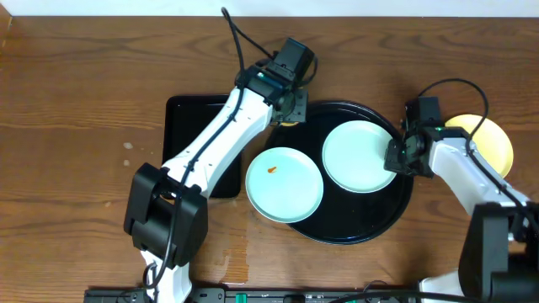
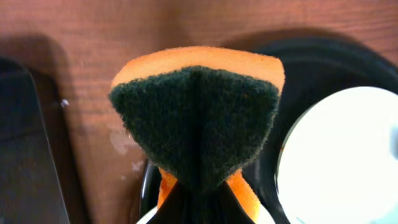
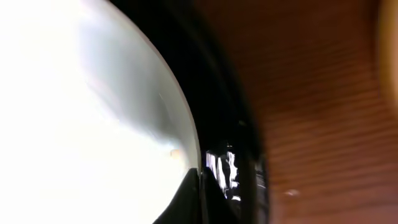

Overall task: Clean dirty plates on tray and stack at the side
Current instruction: 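Return the sponge to the small black tray with the left gripper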

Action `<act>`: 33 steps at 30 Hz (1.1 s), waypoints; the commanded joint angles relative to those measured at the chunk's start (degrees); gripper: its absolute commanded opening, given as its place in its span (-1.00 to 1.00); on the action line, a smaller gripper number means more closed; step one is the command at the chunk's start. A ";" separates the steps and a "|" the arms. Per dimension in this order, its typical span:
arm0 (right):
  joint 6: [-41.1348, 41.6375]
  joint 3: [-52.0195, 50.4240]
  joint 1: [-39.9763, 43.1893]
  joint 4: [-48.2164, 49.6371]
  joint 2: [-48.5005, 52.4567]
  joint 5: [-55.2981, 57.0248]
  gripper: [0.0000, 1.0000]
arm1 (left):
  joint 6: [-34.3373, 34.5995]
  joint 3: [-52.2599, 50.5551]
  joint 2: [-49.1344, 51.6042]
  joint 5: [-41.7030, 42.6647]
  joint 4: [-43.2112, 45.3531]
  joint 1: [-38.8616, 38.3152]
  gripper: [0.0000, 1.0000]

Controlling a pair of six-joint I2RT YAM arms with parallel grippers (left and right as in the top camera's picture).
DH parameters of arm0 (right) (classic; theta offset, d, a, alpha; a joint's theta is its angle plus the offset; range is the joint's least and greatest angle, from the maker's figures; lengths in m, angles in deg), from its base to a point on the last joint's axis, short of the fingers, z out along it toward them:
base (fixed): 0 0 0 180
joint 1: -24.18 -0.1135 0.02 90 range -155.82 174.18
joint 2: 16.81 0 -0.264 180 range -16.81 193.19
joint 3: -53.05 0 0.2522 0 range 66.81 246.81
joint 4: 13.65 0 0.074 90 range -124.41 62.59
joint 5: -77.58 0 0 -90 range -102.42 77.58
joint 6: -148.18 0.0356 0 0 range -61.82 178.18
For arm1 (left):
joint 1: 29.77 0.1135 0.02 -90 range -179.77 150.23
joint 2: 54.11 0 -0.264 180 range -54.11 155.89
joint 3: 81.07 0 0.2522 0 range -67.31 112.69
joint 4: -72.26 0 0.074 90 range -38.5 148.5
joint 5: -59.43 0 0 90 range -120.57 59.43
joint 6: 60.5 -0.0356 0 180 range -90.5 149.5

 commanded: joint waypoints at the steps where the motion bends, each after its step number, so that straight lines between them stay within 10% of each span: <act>1: -2.60 -0.11 0.04 0.09 -5.53 3.96 -0.98 | 0.28 0.13 0.24 5.22 -0.59 1.14 -0.85; 15: -7.06 -0.15 0.07 -2.60 -15.15 -2.54 -0.96 | -4.70 0.11 -3.87 5.95 -22.62 19.61 -0.86; 24: -4.92 -0.24 0.11 -8.48 -8.37 -9.57 -0.39 | -5.84 -11.69 -3.89 0.87 -16.41 25.18 -0.85; 33: -2.64 -0.24 0.11 -3.63 2.56 -13.90 -0.45 | -5.51 -21.90 -3.87 -0.55 -7.91 25.59 -0.73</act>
